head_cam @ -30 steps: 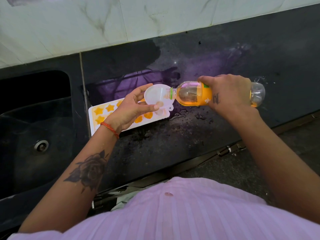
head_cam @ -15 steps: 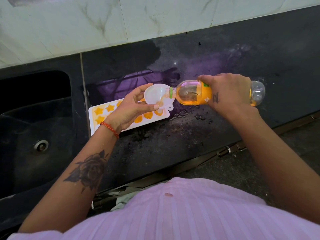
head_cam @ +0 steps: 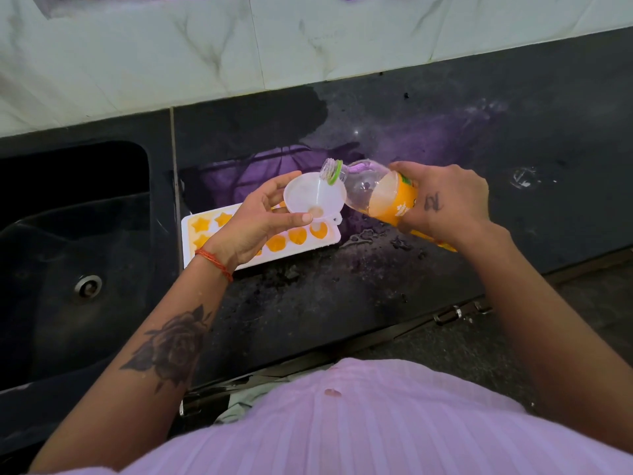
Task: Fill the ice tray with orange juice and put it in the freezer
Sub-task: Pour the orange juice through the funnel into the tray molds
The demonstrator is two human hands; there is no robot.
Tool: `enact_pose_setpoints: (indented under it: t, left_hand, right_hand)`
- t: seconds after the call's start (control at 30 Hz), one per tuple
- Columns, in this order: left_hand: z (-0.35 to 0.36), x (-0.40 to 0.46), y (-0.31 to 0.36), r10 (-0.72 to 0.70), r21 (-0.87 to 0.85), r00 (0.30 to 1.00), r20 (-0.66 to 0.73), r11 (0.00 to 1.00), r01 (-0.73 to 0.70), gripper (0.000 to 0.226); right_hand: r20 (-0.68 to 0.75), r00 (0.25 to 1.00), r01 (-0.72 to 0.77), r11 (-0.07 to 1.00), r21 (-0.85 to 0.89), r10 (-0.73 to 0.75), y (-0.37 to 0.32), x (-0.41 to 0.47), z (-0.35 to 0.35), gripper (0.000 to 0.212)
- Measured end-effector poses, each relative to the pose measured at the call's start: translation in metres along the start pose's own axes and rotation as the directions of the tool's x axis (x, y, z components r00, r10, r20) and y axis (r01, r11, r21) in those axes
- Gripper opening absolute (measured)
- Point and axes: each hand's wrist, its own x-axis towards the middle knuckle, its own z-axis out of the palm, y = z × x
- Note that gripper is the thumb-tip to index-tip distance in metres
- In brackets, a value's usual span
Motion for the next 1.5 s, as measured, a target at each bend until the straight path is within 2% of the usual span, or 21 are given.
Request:
enact_pose_setpoints:
  t: [0.2, 0.37, 0.47, 0.6, 0.8, 0.93, 1.03, 1.13, 1.2, 1.3, 1.37, 1.5]
  left_hand:
    - [0.000, 0.003, 0.008, 0.015, -0.022, 0.999, -0.044, 1.000, -0.016, 0.070]
    - [-0.004, 0.002, 0.019, 0.044, -0.063, 0.995, -0.089, 0.997, -0.050, 0.077]
    - [-0.008, 0.001, 0.027, 0.062, -0.086, 0.990, -0.130, 0.994, -0.074, 0.076]
    - [-0.020, 0.001, 0.039, 0.074, -0.108, 0.983, -0.168, 0.990, -0.093, 0.074]
    - [-0.054, 0.016, 0.058, 0.131, -0.121, 0.959, -0.251, 0.979, -0.166, 0.073]
    - [-0.085, 0.038, 0.062, 0.166, -0.086, 0.932, -0.324, 0.975, -0.203, 0.084]
    - [-0.107, 0.056, 0.057, 0.195, 0.035, 0.904, -0.380, 0.980, -0.197, 0.089]
    - [-0.128, 0.073, 0.042, 0.276, 0.301, 0.865, -0.418, 0.941, -0.155, 0.085]
    - [-0.140, 0.083, 0.031, 0.352, 0.485, 0.839, -0.415, 0.866, -0.123, 0.078]
    - [-0.150, 0.094, 0.017, 0.428, 0.685, 0.831, -0.355, 0.724, -0.081, 0.082]
    - [-0.151, 0.098, 0.009, 0.448, 0.744, 0.833, -0.325, 0.665, -0.067, 0.085]
    - [-0.149, 0.100, -0.004, 0.445, 0.762, 0.832, -0.330, 0.646, -0.043, 0.088]
  right_hand:
    - [0.055, 0.998, 0.019, 0.979, 0.205, -0.031, 0.001, 0.023, 0.002, 0.084]
    - [0.084, 0.987, 0.089, 0.899, 0.430, -0.138, -0.007, 0.048, 0.000, 0.086]
    - [0.082, 0.981, 0.096, 0.807, 0.583, -0.176, -0.016, 0.064, -0.005, 0.083]
    - [0.056, 0.975, 0.091, 0.620, 0.779, -0.214, -0.031, 0.091, -0.005, 0.091]
    - [-0.033, 0.987, 0.100, 0.440, 0.892, -0.156, -0.058, 0.127, 0.008, 0.087]
    - [-0.072, 0.995, 0.092, 0.379, 0.921, -0.065, -0.072, 0.146, 0.030, 0.078]
    - [-0.096, 0.995, 0.090, 0.387, 0.918, -0.003, -0.080, 0.157, 0.048, 0.079]
    - [-0.120, 0.992, 0.094, 0.437, 0.894, 0.032, -0.087, 0.163, 0.061, 0.078]
    - [-0.131, 0.990, 0.094, 0.454, 0.886, 0.050, -0.090, 0.164, 0.066, 0.078]
    - [-0.138, 0.990, 0.099, 0.483, 0.870, 0.044, -0.095, 0.165, 0.068, 0.078]
    - [-0.133, 0.991, 0.109, 0.509, 0.854, 0.012, -0.097, 0.165, 0.068, 0.079]
    - [-0.061, 0.996, 0.085, 0.532, 0.842, -0.064, -0.096, 0.165, 0.068, 0.090]
